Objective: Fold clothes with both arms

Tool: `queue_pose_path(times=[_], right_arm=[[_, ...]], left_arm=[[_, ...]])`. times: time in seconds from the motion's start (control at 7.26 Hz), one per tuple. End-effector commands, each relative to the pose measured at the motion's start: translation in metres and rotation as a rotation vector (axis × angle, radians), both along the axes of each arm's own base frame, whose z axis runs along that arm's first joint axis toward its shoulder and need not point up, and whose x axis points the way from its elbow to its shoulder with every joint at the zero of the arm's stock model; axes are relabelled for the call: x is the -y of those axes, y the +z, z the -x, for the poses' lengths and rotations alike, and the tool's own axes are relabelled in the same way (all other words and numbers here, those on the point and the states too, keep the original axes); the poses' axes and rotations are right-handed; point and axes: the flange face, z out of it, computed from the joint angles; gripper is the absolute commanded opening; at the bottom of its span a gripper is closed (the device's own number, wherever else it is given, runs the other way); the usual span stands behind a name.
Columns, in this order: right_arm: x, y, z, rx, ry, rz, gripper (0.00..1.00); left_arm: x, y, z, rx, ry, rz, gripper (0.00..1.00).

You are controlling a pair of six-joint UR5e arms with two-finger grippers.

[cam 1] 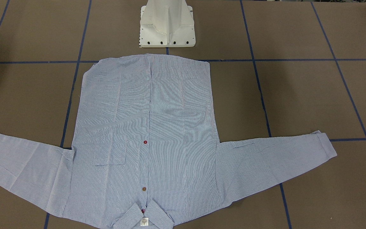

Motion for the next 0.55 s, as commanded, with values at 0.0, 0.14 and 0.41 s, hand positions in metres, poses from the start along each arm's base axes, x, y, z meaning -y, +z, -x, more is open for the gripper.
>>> queue_pose_path(times=[0.0, 0.14, 0.41], right_arm=[[0.016, 0.002, 0.029, -0.034, -0.022, -0.005, 0.92], [0.014, 0.007, 0.037, -0.047, -0.033, 0.0, 0.88], [0.007, 0.023, 0.055, -0.056, -0.072, 0.029, 0.86]], left_arm=[[0.002, -0.003, -0.001, 0.0, -0.001, -0.005, 1.0], [0.003, -0.006, -0.001, 0.0, -0.001, -0.01, 1.0], [0.003, -0.006, 0.0, 0.0, -0.002, -0.011, 1.0]])
